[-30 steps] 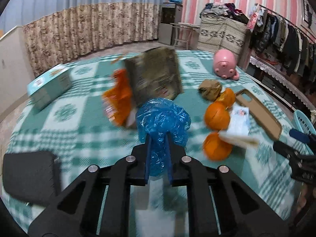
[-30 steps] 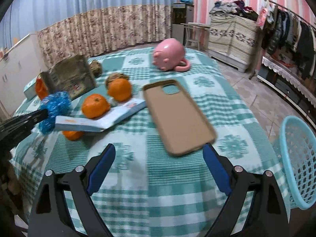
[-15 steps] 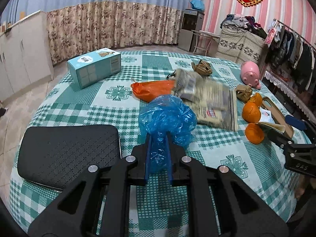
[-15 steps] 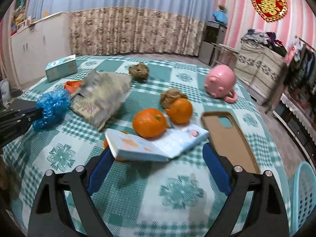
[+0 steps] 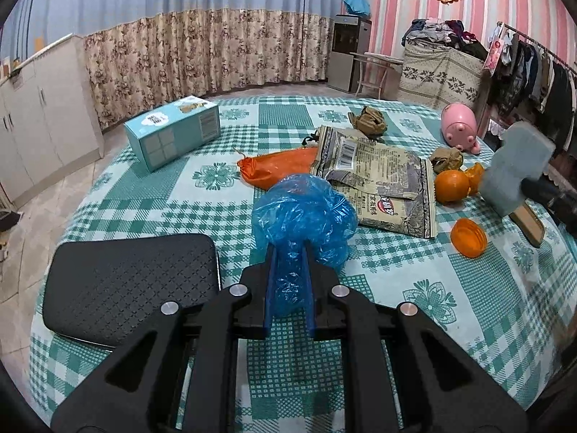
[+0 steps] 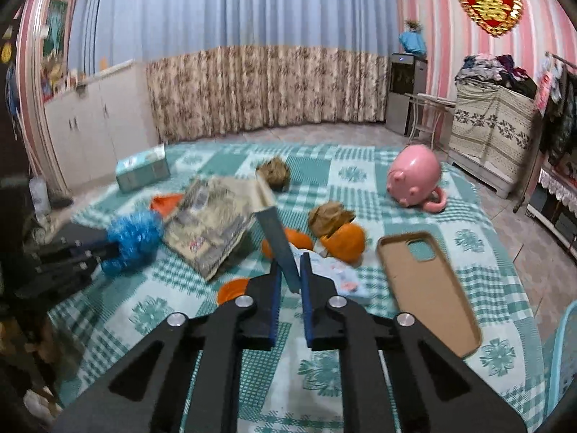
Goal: Collect trash
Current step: 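Grasp the blue plastic bag with the left tool while the right tool grasps the white card, then carry bag and card over the blue basket and release both into it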
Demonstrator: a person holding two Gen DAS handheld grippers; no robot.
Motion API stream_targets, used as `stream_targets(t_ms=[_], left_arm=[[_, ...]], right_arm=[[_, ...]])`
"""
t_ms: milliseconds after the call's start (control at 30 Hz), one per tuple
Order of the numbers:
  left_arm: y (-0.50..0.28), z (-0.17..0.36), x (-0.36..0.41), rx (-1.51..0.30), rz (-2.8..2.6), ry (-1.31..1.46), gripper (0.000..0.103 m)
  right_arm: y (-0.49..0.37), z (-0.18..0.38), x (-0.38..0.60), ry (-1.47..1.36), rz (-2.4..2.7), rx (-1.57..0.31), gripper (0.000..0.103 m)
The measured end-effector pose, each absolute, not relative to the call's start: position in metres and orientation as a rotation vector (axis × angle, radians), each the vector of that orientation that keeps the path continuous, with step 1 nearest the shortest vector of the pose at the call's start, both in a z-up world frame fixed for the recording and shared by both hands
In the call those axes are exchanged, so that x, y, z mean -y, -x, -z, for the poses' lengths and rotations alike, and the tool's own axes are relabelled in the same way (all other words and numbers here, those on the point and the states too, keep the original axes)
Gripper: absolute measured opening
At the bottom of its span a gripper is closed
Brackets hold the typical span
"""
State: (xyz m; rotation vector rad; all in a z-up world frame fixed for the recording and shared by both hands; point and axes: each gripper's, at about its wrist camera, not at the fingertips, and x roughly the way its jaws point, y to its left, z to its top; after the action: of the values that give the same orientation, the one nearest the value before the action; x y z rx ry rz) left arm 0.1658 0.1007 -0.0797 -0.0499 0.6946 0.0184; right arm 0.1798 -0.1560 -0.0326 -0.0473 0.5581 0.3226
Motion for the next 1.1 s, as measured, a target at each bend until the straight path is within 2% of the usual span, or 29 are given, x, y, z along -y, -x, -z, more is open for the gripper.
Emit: stream_targets(t_ms=[333, 467, 733, 1100], left_arm=[[-0.156, 0.035, -0.089, -0.599, -0.005, 0.05, 0.012], [-0.16, 0.021, -0.069, -0.573, 0.026, 0.028, 0.012], [-0.171, -0.002, -0.005, -0.528, 0.131, 0.014, 0.012], [-0.187, -0.009, 0.1, -0.53, 0.313, -0.006, 0.012]], right_arm=[[-0.163, 0.005, 0.23, -0.208, -0.262, -0.486, 0.008], [-0.152, 0.0, 0.246, -0.228, -0.201, -0.472, 0.008], [-0.131, -0.01, 0.283, -0.192, -0.027, -0.448, 0.008], [-0.107, -0.015, 0.382, -0.224, 0.318, -0.462, 0.008]])
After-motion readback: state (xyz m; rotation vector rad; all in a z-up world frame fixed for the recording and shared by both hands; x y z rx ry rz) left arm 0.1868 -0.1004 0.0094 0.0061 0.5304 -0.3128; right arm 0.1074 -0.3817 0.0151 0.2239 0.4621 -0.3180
